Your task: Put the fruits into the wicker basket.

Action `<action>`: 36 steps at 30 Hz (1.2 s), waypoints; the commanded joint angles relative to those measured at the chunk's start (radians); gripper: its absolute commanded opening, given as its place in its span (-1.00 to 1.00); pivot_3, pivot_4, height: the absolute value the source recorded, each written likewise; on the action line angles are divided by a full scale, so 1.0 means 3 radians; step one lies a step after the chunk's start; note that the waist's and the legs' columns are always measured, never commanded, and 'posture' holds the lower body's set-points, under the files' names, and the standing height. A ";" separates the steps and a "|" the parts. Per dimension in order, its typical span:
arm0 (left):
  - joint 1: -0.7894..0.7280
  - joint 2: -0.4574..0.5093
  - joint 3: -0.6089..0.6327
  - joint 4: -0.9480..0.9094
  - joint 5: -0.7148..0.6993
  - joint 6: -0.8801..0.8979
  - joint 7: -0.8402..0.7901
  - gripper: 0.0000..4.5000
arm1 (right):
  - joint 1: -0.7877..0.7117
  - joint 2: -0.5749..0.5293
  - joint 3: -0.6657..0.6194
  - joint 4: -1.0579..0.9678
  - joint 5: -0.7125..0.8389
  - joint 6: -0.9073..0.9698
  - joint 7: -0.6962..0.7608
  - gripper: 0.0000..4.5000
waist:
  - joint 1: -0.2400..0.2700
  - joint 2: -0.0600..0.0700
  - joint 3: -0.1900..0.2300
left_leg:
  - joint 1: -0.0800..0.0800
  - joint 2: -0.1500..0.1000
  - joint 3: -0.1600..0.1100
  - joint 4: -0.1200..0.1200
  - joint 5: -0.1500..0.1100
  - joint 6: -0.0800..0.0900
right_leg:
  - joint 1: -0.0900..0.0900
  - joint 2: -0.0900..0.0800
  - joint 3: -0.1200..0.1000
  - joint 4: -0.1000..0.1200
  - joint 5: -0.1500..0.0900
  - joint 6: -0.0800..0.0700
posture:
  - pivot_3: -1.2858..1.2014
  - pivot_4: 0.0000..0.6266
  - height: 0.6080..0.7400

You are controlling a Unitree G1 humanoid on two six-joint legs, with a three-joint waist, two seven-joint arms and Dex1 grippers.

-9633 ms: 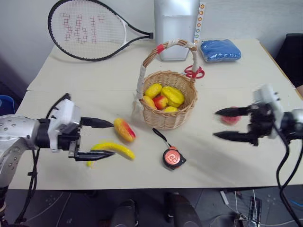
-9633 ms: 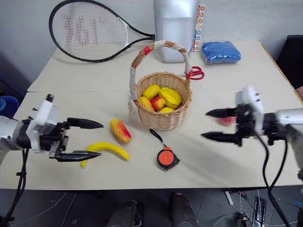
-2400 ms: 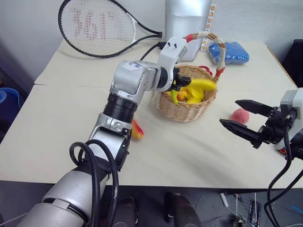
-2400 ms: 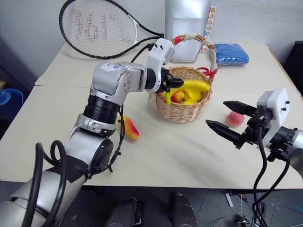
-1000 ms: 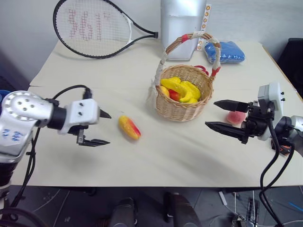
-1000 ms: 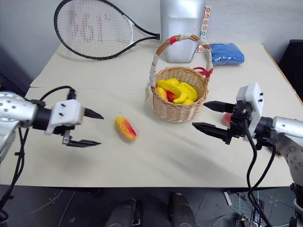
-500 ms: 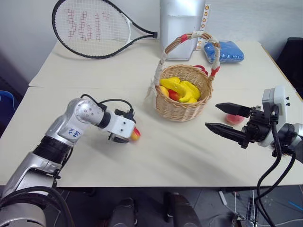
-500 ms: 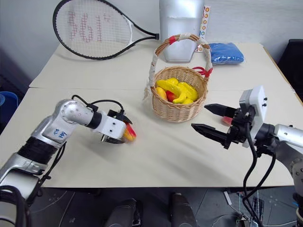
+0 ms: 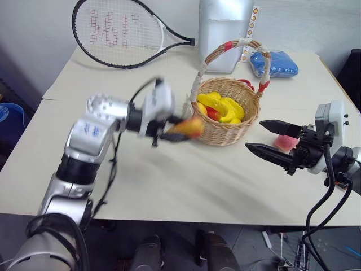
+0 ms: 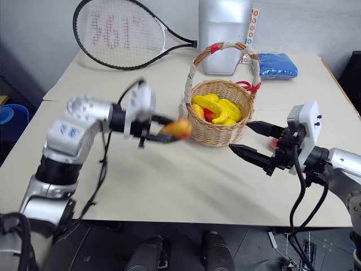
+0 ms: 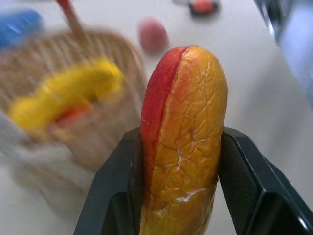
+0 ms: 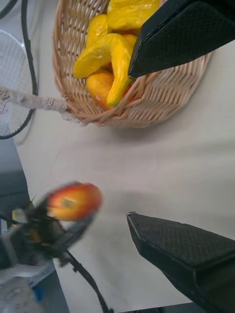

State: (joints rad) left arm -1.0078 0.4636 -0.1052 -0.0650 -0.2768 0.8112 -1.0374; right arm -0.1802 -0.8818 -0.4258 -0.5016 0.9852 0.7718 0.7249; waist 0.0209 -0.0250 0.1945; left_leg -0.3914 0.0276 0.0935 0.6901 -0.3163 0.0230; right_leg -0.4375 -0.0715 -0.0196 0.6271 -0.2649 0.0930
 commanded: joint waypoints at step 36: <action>-0.0310 -0.0274 0.0447 0.0167 -0.0359 -0.0273 0.0598 0.99 | 0.0563 0.0051 -0.0578 0.0008 -0.0255 -0.0172 -0.0205 1.00 | -0.0015 0.0007 -0.0004 | 0.0016 -0.0001 0.0002 -0.0023 0.0009 -0.0014 | 0.0017 -0.0018 -0.0006 -0.0011 0.0002 0.0003 | 0.03 -0.52 1.00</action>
State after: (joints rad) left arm -1.1216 0.3534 0.0101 0.0581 -0.3255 0.6982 -0.7971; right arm -0.0199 -0.8508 -0.5359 -0.4819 0.9189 0.7417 0.6575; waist 0.0163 -0.0230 0.1934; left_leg -0.3865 0.0275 0.0941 0.6833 -0.3130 0.0177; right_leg -0.4323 -0.0770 -0.0213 0.6239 -0.2643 0.0941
